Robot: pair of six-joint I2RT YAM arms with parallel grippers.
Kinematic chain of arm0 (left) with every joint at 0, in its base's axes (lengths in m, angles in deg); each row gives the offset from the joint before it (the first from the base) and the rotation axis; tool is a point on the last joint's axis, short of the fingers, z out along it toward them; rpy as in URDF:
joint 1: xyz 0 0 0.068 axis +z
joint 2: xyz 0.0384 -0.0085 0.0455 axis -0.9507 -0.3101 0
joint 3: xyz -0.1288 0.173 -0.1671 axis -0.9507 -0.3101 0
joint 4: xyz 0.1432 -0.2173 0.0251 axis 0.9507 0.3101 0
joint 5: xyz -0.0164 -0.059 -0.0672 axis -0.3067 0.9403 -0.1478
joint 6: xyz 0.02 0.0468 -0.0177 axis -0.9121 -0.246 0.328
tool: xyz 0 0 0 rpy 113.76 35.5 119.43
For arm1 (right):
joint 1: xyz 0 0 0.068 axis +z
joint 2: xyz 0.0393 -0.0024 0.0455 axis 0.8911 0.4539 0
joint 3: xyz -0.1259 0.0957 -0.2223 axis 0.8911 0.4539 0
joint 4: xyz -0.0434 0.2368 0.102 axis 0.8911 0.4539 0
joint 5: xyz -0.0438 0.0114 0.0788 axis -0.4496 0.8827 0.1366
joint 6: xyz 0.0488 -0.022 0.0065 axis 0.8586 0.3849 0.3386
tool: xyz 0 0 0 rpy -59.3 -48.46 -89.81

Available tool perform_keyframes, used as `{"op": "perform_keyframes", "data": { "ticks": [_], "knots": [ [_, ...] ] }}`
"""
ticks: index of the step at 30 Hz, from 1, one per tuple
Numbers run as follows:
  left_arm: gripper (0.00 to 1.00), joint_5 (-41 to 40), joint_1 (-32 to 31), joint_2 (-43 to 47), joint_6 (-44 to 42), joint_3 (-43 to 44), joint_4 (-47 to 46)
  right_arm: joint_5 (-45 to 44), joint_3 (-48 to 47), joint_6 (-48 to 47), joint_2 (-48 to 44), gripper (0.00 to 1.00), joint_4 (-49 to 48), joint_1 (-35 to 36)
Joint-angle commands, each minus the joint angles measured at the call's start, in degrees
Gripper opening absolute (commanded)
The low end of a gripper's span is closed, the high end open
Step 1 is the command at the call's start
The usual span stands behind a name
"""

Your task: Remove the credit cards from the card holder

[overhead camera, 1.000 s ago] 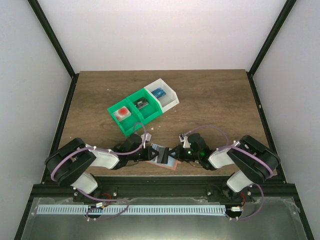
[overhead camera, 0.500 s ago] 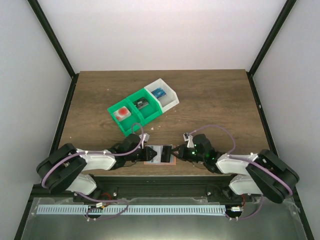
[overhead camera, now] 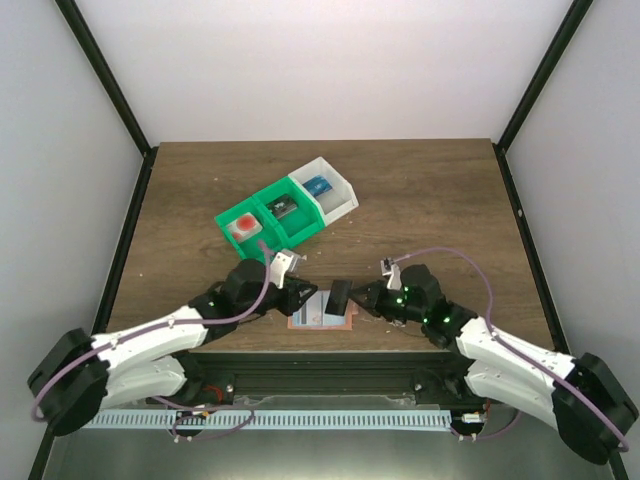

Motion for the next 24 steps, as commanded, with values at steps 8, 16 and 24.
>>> {"op": "perform_keyframes", "data": {
  "ticks": [8,16,24],
  "knots": [
    [0.36,8.18,-6.69,20.26,-38.80,-5.67,-3.29,-3.28,-9.33,16.43,-7.94,0.01,13.76,-0.99],
    [0.40,12.52,-8.01,16.58,-47.03,-2.81,-1.62,2.38,-10.60,19.71,-5.38,0.01,9.88,-1.00],
    [0.41,5.69,-8.79,12.97,-52.89,1.31,6.83,5.33,-7.60,22.16,-5.26,0.00,4.23,-1.00]
  ]
}}
